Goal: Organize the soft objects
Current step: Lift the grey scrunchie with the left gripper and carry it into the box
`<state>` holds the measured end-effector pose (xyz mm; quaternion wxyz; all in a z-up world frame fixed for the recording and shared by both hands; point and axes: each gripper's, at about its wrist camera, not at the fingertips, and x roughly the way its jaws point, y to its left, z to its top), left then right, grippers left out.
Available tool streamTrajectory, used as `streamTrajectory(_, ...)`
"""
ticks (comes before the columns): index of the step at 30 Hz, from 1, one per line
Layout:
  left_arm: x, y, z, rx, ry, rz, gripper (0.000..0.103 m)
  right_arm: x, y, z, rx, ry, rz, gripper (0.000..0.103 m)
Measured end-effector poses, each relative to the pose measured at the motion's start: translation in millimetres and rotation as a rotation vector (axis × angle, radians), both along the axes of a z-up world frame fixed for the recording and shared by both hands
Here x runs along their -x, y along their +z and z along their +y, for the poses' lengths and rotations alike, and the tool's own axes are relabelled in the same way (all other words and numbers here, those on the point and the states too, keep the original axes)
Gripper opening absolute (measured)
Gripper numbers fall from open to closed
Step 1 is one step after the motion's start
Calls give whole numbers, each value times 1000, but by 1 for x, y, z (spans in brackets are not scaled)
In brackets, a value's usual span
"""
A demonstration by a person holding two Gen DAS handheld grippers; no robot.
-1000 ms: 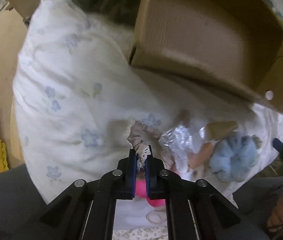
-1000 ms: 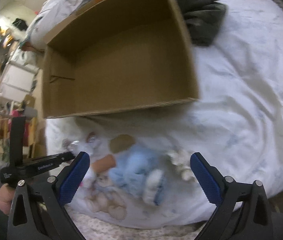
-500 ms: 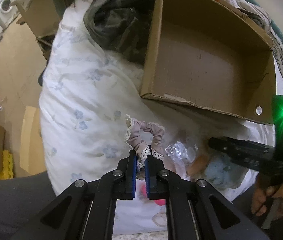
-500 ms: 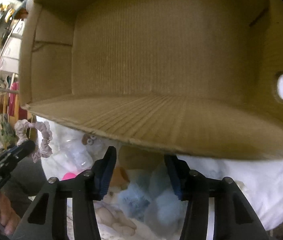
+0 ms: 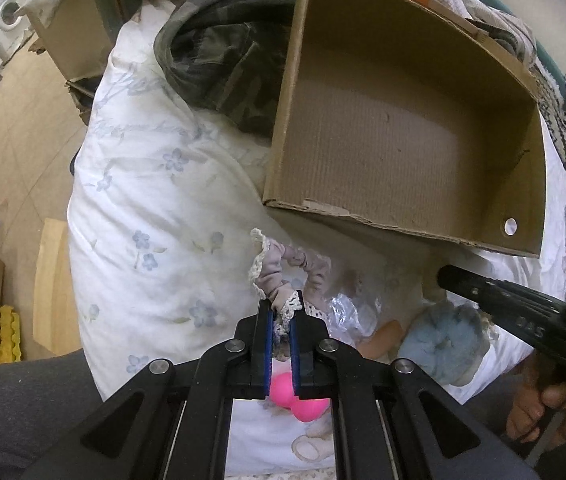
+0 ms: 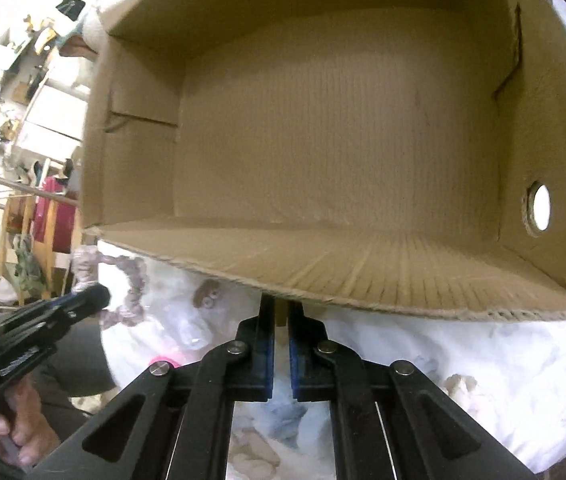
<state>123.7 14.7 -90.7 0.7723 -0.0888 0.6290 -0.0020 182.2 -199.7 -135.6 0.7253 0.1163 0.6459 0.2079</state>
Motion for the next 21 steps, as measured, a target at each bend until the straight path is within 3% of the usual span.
streamTrajectory(4,2,4,2,-6,11,-15,7,8,19,-5,-40,-3,-28,7)
streamTrajectory(12,12,34,-1,-64,2,-131,7,31,45,-17,-78,-23,-85,7)
streamTrajectory(16,16,45,-5,-72,-30,-129,7,37,62,-26,-109,-30,-89,7)
streamTrajectory(21,10,78,-9,-73,-44,-199,7,36,91,-39,-110,-28,-146,7)
